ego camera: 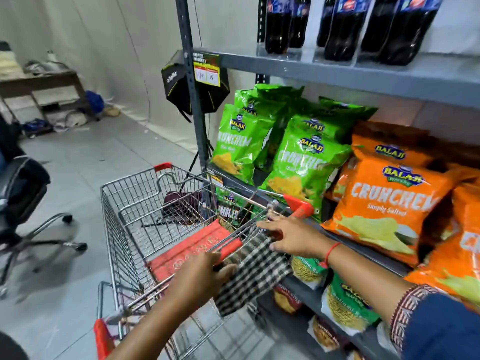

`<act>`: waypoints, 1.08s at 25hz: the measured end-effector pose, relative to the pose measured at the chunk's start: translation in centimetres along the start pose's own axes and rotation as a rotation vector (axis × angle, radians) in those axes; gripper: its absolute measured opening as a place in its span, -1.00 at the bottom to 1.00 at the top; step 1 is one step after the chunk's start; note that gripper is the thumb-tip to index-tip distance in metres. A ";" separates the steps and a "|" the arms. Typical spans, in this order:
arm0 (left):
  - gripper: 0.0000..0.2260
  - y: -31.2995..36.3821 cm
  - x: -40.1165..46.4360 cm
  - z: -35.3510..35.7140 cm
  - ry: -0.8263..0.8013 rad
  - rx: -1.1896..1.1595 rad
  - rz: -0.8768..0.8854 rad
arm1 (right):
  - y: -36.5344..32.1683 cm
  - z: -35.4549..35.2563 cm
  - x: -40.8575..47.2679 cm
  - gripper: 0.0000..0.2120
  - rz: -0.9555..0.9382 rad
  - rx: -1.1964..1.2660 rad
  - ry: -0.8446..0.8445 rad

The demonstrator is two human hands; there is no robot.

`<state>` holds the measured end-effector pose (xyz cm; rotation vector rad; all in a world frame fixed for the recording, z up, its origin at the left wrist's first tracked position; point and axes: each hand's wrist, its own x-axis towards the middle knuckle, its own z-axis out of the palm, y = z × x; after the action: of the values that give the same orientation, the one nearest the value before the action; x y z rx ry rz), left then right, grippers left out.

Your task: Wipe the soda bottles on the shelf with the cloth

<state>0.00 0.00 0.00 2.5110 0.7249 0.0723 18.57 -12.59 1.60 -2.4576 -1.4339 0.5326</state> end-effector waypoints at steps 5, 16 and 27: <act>-0.69 -0.6 -0.1 -0.1 -0.074 -0.086 0.012 | -0.6 -0.1 0.6 -0.52 -0.082 -0.076 -0.059; -0.65 5.7 1.6 -5.9 0.105 -0.314 0.240 | -5.2 -10.4 -2.8 -0.79 -0.263 -0.240 0.321; -0.92 20.4 9.1 -16.0 -0.087 -1.232 0.561 | -6.0 -14.9 -4.3 -0.34 -0.211 0.058 1.172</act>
<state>14.60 -2.55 23.12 1.4158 -0.1268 0.4470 18.32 -13.87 18.23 -1.8737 -1.0495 -0.7858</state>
